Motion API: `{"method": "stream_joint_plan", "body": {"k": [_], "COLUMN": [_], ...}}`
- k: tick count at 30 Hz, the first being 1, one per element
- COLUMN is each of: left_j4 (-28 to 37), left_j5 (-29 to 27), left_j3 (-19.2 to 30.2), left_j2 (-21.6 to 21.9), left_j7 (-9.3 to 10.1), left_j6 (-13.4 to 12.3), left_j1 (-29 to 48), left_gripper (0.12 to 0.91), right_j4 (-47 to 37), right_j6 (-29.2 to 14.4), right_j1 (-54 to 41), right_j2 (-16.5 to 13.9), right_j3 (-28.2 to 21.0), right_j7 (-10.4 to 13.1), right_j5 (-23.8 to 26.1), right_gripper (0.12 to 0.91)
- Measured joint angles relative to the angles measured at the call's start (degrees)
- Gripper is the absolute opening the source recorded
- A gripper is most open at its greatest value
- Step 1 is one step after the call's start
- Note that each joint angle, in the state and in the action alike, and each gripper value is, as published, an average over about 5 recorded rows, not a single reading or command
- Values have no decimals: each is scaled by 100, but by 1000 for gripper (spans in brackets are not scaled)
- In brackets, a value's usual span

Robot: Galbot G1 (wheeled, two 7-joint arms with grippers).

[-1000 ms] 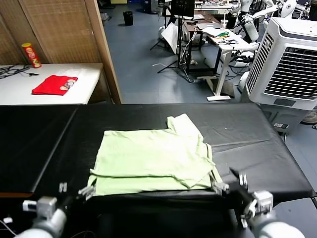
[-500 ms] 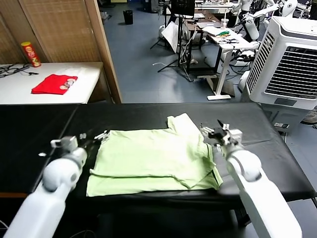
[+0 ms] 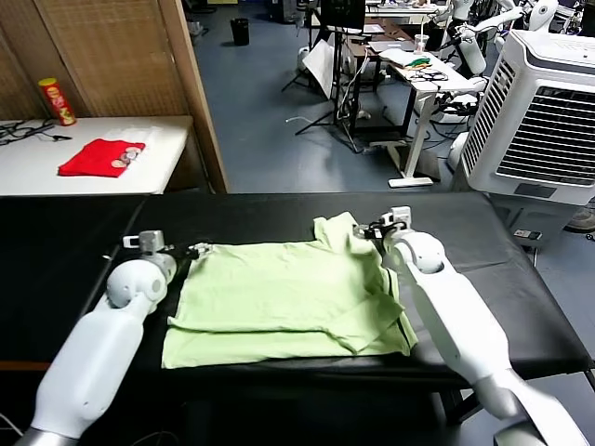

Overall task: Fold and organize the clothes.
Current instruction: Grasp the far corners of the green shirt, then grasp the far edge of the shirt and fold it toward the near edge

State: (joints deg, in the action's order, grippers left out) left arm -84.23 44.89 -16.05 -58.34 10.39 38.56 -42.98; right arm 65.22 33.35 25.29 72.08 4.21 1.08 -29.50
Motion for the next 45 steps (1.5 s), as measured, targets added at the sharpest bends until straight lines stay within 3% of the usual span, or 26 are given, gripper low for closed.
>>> {"method": "stream_joint_plan", "body": {"k": [3,6,13,16,18,20,26,31,37,45], "left_j4": [75,141,227,226,215,186,-92,-631,-1505,-2614], "left_j5": [-12,-18,-37,-41,-52,-76,-184,-196,-78,-97], "left_j3": [2,-7,-28,-30,-39,-66,-189,-324,-554,-1031], "left_j2": [-3,-3,-11,-19,-29,-33,80,285,632,1101], "left_j7": [-39,-90,-245,-294,-304,-304,-288,-258,-174,-73], "left_j6": [-17,-67,-232,-273,-302,-336,-429,-447,-429,-421], "left_j1": [-3,-2,-6,-11,-12,-23,-189,-504,-1121,-2233], "left_gripper": [798,752,394,228,154,127,127,127,127,127], "right_j4": [-181,-283,-304,-277,-238,-175,332,1231,2328,3474], "right_j6": [-33,35,96,-54,-210,-359,-686,-745,-472,187], "right_j1": [-69,-96,-6,58,110,169,437,934,1711,2656], "right_j2": [128,232,352,369,357,322,129,-207,-688,-1173], "right_j3": [-15,10,96,131,157,193,315,475,740,1037], "right_j7": [-50,-50,-22,-32,-39,-44,-141,-188,-155,136], "right_j5": [115,148,175,215,236,268,270,134,40,-201], "right_gripper": [767,643,250,143,125,121,121,121,121,121]}}
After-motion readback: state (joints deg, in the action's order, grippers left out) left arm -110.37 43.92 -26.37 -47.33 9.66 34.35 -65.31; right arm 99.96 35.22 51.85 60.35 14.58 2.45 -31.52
